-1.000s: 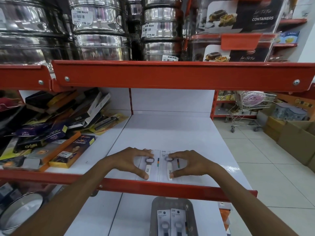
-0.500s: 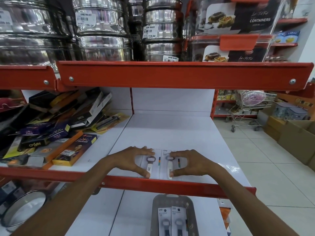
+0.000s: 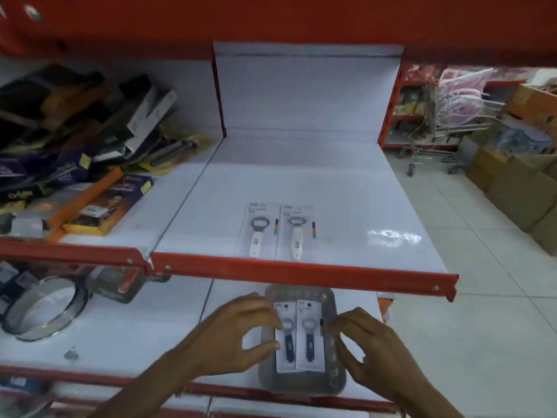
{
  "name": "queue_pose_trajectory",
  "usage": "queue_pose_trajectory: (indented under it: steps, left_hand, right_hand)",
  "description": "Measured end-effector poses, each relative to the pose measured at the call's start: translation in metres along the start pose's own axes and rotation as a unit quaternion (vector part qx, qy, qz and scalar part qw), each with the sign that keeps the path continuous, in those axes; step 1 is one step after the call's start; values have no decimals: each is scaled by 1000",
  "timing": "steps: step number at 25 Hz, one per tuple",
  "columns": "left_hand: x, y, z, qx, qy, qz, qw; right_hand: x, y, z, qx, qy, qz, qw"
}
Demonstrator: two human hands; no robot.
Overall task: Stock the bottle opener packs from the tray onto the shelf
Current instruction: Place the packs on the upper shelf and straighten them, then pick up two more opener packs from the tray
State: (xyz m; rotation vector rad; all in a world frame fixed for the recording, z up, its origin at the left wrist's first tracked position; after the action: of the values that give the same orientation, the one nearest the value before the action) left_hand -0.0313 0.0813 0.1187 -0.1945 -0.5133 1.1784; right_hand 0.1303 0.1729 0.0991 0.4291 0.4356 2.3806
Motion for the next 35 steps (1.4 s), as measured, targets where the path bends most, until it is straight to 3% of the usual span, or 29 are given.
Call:
queue_pose_trajectory:
  steps: [3, 6, 9, 12, 16, 20, 22, 24, 26, 29, 32, 35]
  left_hand:
    - [9, 51, -82, -31, 124, 103, 986]
    - [25, 102, -146, 10, 227, 156, 961]
    - [36, 132, -195, 88, 284, 126, 946]
    - [39, 157, -224, 181, 289, 104, 934]
    - [46, 161, -222, 111, 280, 177, 937]
    - [50, 155, -216, 92, 283, 206, 932]
    - [47, 155, -215, 135, 292, 184, 929]
    - [45, 150, -198, 171, 253, 178, 936]
    - [35, 139, -174, 79, 174, 223, 956]
    - [13, 105, -141, -84, 78, 272, 955]
    - [1, 59, -85, -122, -19, 252, 960]
    - [4, 14, 2, -153, -167, 217, 950]
  right_hand:
    - [22, -60, -101, -48, 176, -132, 974]
    - [54, -76, -163, -83, 256, -109, 957]
    - [77, -86, -201, -179, 247, -50, 951]
    - [76, -101, -232, -279, 255, -43, 925]
    - [82, -112, -240, -287, 196, -81, 934]
    - [95, -115, -249, -368, 212, -44, 904]
    - [96, -108, -240, -370, 240, -28, 897]
    - [93, -94, -211, -259, 245, -68, 932]
    - [85, -81, -168, -95, 231, -147, 957]
    - [61, -58, -112, 34, 197, -181, 963]
    - [35, -32, -46, 114, 129, -197, 965]
    - [23, 1, 44, 213, 25, -178, 961]
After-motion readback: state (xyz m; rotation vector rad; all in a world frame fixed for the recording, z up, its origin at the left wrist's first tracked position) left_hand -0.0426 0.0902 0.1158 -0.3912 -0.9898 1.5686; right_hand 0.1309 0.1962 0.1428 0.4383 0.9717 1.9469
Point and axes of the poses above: each hand's wrist, its own x-axis towards the middle knuckle, its own z-axis out of the back of the hand, y = z × x, the point moved 10 cm from there along x, towards the middle knuckle, and after that the axes turned 11 degrees about -z, right-handed, at the moved point
